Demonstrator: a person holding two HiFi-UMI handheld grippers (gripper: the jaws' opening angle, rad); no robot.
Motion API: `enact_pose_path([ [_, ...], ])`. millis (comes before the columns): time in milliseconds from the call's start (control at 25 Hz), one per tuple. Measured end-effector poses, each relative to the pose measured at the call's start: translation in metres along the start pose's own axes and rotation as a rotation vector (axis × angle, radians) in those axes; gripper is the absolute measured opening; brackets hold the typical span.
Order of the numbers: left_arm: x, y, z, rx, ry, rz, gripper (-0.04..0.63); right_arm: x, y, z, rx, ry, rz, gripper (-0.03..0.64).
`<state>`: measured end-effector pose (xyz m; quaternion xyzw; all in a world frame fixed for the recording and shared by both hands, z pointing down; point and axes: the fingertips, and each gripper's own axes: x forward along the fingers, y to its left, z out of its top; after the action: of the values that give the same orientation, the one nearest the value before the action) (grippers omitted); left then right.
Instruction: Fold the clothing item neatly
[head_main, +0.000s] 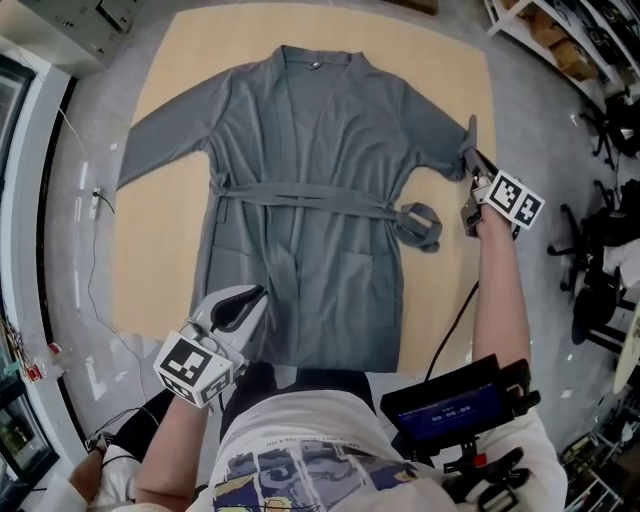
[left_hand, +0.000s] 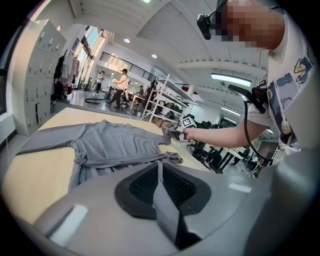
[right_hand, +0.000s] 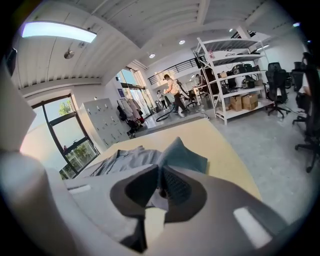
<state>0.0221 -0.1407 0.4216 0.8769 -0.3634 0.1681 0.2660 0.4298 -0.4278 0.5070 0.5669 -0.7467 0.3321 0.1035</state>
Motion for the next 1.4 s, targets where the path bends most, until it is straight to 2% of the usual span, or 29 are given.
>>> enact_pose_path([
  [440,-0.036,0.008,-0.012,-0.043,-0.062,0.04,0.035,0.057,0.103,-0.002,-0.085,0.046,0.139,0.034],
  [720,-0.062,0.016,-0.021,-0.048,-0.081,0.093,0.035,0.09,0.167,-0.014,-0.13,0.092,0.218,0.034],
  [1120,-0.096,0.019,-0.037,-0.075,-0.102,0.152,0.035,0.131,0.256,-0.039,-0.204,0.153,0.321,0.034],
  [1400,-0.107,0.019,-0.048,-0.111,-0.108,0.178,0.035,0.159,0.3,-0.065,-0.243,0.202,0.362,0.034],
])
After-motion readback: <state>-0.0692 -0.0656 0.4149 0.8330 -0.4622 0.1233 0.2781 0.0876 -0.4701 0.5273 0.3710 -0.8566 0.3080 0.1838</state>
